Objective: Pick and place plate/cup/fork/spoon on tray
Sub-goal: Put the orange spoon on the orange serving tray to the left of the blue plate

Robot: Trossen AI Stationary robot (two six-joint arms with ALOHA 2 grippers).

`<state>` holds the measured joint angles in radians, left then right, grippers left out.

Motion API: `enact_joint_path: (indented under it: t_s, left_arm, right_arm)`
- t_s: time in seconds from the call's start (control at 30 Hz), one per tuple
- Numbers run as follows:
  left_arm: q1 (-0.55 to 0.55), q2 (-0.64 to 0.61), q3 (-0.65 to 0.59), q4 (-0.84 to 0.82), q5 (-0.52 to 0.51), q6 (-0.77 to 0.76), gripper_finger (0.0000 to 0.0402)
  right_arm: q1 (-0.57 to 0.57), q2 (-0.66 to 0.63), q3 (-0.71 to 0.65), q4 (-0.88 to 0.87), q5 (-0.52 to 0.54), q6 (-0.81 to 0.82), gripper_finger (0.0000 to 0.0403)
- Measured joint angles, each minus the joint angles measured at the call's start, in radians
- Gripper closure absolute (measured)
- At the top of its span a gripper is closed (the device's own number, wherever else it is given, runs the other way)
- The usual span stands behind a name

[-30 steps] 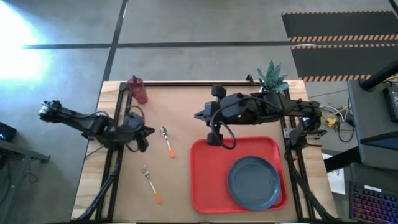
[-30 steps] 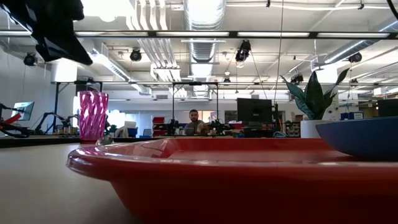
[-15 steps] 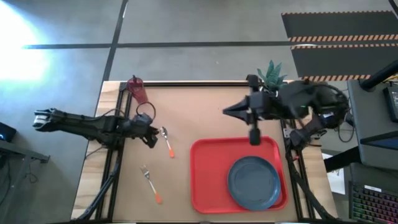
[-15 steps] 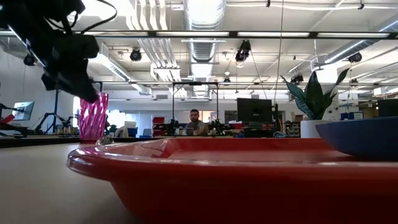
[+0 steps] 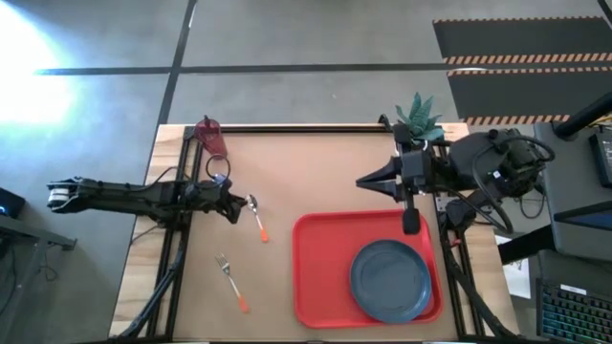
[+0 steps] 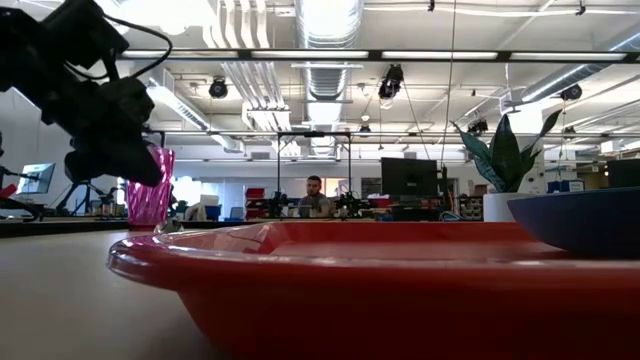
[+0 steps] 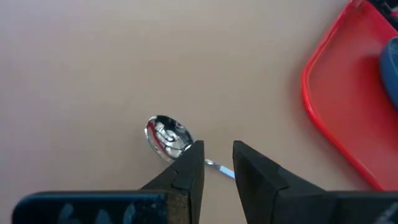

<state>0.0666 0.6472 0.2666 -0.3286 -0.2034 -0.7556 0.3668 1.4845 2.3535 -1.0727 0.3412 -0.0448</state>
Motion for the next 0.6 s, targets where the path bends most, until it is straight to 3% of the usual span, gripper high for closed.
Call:
enact_joint_path:
  t_s: [0.4, 0.6]
  left_arm:
    - [0.059, 0.102, 0.000, -0.002, -0.044, 0.013, 0.0228]
    - [0.072, 0.208, -0.001, 0.008, -0.045, 0.017, 0.0212]
  right_arm:
    - [0.002, 0.004, 0.000, -0.013, 0.000, 0.037, 0.0394]
    - [0.002, 0.007, 0.000, -0.015, 0.000, 0.045, 0.0394]
